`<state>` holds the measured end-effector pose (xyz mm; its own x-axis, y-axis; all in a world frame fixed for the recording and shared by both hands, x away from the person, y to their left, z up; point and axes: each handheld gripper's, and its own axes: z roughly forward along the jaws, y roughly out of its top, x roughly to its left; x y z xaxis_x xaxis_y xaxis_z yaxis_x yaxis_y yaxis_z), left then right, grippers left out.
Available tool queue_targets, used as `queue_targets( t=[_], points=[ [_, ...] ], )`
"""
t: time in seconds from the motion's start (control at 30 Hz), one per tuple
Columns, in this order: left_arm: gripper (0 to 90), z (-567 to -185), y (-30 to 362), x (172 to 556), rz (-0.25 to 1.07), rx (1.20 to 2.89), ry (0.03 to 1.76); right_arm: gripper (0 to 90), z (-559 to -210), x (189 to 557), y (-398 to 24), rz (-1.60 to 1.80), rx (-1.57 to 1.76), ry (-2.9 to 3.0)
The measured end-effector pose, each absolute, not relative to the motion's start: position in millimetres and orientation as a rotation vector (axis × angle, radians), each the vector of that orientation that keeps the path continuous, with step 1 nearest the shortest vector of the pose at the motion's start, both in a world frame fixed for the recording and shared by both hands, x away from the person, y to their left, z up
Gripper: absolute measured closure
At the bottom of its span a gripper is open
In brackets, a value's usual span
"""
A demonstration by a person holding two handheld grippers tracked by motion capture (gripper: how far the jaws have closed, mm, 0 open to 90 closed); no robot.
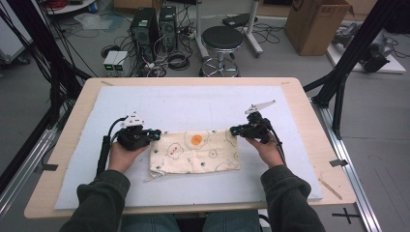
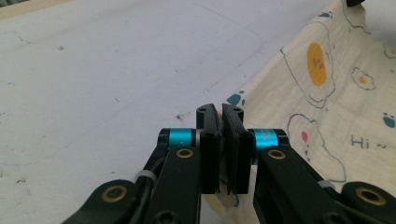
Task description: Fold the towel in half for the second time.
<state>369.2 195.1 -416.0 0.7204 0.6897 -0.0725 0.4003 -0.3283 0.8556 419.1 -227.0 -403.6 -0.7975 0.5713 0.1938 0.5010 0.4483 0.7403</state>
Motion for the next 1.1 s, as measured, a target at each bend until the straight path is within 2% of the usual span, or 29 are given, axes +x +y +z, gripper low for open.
queue_targets(
  t=[1.1],
  points=[
    [83.3, -413.5, 195.6, 316.7, 0.456, 1.988, 0.648, 84.8, -401.3, 371.5, -234.1, 1.381, 0.800, 2.651]
  ],
)
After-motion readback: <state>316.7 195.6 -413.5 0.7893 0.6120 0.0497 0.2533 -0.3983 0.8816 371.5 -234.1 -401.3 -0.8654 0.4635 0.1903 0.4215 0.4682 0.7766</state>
